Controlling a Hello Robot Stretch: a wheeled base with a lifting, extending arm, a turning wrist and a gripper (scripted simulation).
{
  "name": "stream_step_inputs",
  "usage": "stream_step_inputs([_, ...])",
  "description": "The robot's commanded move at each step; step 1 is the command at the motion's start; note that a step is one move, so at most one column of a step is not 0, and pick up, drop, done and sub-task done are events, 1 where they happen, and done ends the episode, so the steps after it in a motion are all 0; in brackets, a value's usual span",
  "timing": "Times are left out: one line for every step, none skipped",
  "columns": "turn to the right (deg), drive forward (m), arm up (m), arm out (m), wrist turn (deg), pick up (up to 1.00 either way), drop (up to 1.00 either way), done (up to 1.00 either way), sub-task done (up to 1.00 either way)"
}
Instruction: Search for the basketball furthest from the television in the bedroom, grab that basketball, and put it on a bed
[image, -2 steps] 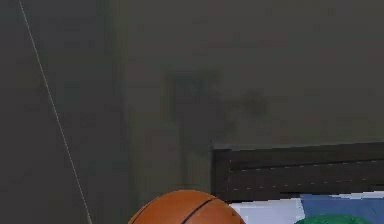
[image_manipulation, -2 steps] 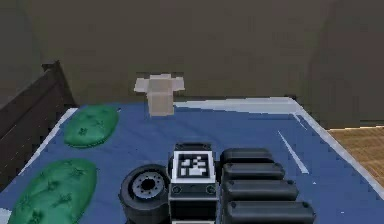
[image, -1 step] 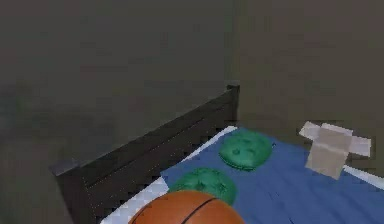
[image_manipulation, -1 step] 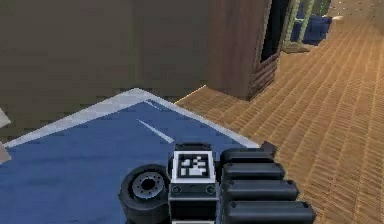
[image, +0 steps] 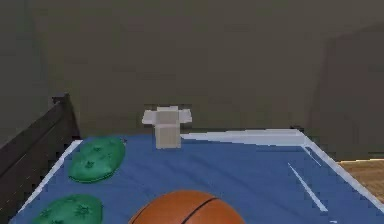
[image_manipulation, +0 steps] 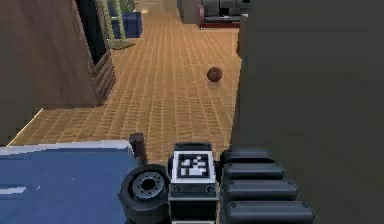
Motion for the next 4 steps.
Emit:
stream_step_inputs([45.0,0.00,0.00,0.00,0.0,0.00,0.00,0.00,0.00])
stream_step_inputs([42.0,0.00,0.00,0.00,0.0,0.00,0.00,0.00,0.00])
stream_step_inputs([-45.0,0.00,0.00,0.00,0.0,0.00,0.00,0.00,0.00])
stream_step_inputs([-45.0,0.00,0.00,0.00,0.0,0.00,0.00,0.00,0.00])
